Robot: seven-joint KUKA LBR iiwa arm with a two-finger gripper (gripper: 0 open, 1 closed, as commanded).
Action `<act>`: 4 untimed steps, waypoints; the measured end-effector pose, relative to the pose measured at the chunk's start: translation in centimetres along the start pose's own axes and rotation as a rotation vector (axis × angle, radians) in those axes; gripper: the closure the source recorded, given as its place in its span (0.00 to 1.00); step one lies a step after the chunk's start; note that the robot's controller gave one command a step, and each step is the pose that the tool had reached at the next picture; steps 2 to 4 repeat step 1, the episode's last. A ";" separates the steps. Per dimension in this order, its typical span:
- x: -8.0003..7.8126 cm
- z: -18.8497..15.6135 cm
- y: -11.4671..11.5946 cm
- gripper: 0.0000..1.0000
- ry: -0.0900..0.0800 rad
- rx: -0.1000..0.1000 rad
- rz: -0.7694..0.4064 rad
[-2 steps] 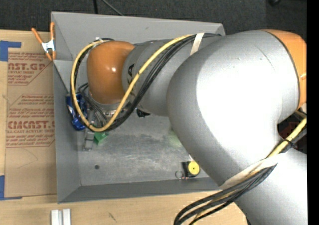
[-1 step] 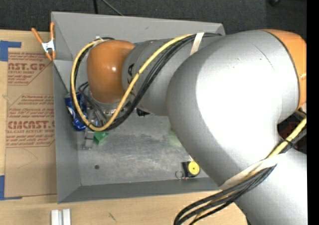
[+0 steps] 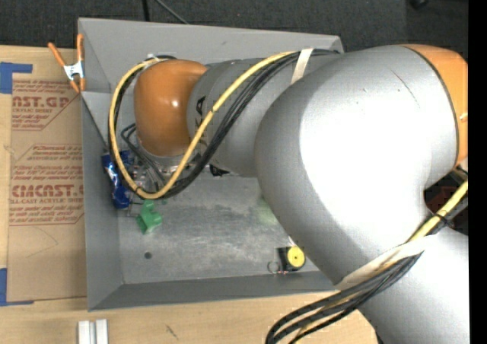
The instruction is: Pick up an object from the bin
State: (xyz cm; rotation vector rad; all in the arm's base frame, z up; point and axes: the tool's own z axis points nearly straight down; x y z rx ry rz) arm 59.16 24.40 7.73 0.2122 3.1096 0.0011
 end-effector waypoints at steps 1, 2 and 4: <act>-0.3 -6.1 0.1 1.00 0.017 -0.001 -0.001; -0.3 -6.1 0.1 1.00 0.017 -0.001 -0.001; -0.3 -6.1 0.1 1.00 0.017 -0.001 -0.001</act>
Offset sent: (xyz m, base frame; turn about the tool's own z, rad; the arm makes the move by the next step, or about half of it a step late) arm 0.0000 0.0000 0.0567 0.0000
